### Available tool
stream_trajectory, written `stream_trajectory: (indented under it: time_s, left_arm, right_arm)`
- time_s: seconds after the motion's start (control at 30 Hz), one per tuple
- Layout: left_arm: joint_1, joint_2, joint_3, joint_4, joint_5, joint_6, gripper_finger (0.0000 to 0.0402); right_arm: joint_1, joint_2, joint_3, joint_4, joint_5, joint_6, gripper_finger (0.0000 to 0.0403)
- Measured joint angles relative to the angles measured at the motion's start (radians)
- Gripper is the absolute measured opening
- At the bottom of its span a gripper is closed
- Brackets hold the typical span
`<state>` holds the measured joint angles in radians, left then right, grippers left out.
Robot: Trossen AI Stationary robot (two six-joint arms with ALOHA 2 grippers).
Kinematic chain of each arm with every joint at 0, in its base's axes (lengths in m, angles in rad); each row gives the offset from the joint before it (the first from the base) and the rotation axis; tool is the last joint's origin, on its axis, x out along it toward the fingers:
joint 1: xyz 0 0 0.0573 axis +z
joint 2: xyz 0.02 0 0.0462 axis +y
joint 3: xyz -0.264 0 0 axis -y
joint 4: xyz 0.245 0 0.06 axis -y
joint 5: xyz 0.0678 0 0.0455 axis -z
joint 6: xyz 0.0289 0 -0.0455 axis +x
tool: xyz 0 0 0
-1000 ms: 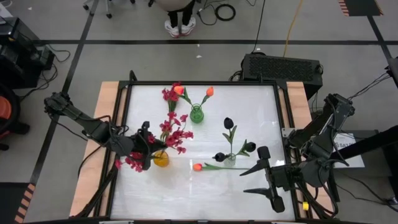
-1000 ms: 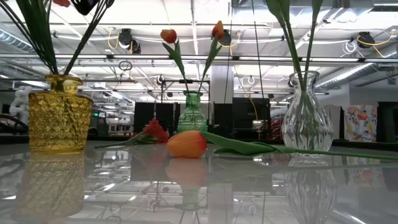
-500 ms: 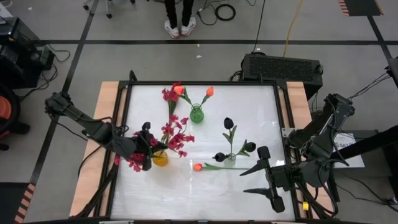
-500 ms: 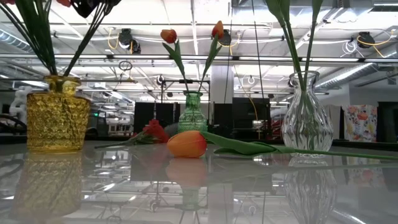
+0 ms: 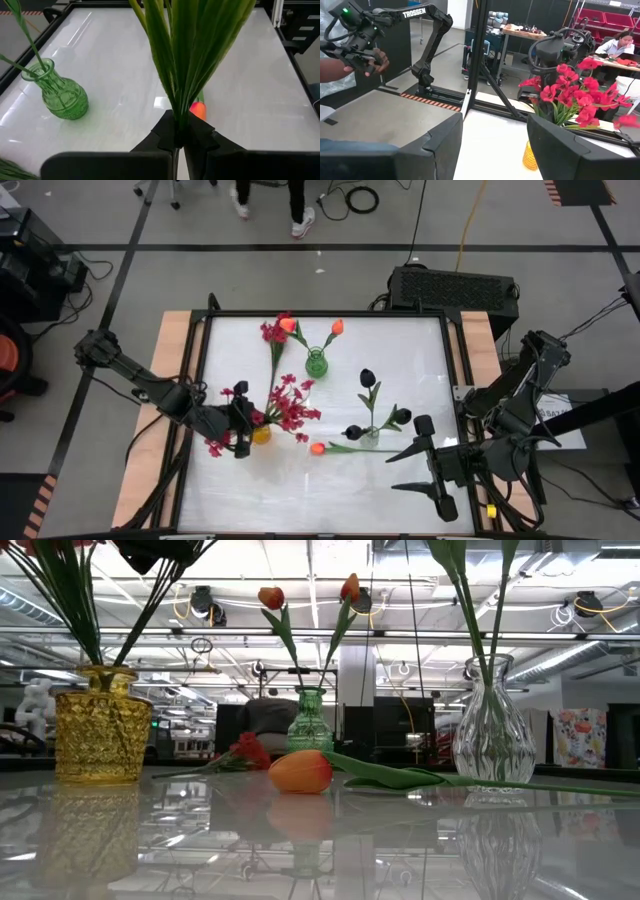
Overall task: Sort flowers into vase by color
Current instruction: Put the right red flowers into the yellow vase, then adjust the red flowers in the yellow vase
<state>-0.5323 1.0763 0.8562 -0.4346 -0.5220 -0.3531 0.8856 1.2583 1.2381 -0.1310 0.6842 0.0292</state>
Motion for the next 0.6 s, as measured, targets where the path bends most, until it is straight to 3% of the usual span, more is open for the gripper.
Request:
stream_trajectory:
  time_s: [0.13,0.6]
  left_arm:
    - [0.000,-0.004,0.000,0.001,0.001,0.002,0.0038]
    - [0.000,-0.052,0.013,-0.055,0.013,0.002,0.0166]
  right_arm:
    - [0.000,0.000,0.000,0.000,0.000,0.000,0.0214]
    - [0.000,0.000,0.000,-0.001,0.000,0.000,0.0214]
